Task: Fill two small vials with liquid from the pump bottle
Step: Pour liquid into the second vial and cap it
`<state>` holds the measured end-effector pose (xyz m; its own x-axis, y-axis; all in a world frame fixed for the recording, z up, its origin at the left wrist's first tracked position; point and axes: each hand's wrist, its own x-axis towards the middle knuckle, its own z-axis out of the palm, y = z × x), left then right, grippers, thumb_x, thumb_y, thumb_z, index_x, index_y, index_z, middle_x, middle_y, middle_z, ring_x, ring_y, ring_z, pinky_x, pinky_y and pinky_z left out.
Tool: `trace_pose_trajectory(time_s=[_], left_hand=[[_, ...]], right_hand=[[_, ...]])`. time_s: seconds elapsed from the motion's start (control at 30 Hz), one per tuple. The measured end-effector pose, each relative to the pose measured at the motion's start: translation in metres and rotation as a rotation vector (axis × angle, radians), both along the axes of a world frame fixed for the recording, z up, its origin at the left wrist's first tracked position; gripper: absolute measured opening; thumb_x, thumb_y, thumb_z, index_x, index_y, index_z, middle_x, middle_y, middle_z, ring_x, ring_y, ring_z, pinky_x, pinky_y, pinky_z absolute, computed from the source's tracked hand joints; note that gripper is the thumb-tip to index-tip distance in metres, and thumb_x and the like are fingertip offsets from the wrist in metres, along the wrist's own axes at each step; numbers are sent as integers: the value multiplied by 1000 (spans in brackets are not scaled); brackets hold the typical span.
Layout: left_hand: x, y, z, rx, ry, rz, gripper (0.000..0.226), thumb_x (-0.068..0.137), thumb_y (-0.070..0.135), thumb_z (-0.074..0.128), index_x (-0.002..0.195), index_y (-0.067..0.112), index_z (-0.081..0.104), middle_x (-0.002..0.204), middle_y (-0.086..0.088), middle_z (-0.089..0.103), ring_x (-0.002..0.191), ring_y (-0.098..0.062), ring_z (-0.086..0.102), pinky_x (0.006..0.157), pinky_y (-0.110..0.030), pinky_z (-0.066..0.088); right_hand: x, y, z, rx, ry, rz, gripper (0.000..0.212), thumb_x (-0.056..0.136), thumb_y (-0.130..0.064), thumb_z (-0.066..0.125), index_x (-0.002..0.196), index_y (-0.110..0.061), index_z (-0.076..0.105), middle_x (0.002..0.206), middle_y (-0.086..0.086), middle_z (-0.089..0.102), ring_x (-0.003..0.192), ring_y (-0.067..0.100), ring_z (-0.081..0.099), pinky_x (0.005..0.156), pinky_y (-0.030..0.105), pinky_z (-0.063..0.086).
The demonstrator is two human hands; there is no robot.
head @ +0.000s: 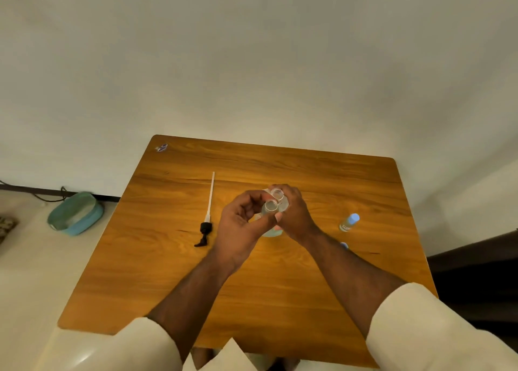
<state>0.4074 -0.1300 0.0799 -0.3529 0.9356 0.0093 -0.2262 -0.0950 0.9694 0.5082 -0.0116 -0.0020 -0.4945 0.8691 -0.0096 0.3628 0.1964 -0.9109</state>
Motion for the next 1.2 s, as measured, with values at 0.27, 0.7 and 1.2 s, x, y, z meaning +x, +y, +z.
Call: trace_pose_trajectory(time_s=[0.27, 0.7, 1.2], left_hand=[[27, 17, -9, -76, 52, 59, 27, 75, -8, 75, 96, 7, 67, 94, -10, 70, 91, -21, 66, 83, -43, 54], [85, 54, -27, -128, 98, 2, 35, 72, -16, 72, 102, 0, 63, 102, -23, 68, 92, -23, 64, 81, -29, 53], [105, 57, -15, -116, 76, -5, 36, 75, -16, 69, 105, 1, 58, 113, -12, 71, 109, -19, 66, 84, -28, 53]], right_hand=[[17, 14, -21, 110, -84, 148, 57, 75, -20, 78, 126, -12, 54, 125, 7, 54, 116, 16, 43, 94, 8, 35], [179, 38, -53, 6, -484, 83, 37, 85, 3, 59, 116, -18, 66, 123, 4, 62, 112, 20, 59, 96, 33, 47], [166, 31, -54, 6, -329, 101, 21, 78, 2, 63, 93, -11, 66, 95, 5, 65, 85, 21, 62, 69, 26, 44]])
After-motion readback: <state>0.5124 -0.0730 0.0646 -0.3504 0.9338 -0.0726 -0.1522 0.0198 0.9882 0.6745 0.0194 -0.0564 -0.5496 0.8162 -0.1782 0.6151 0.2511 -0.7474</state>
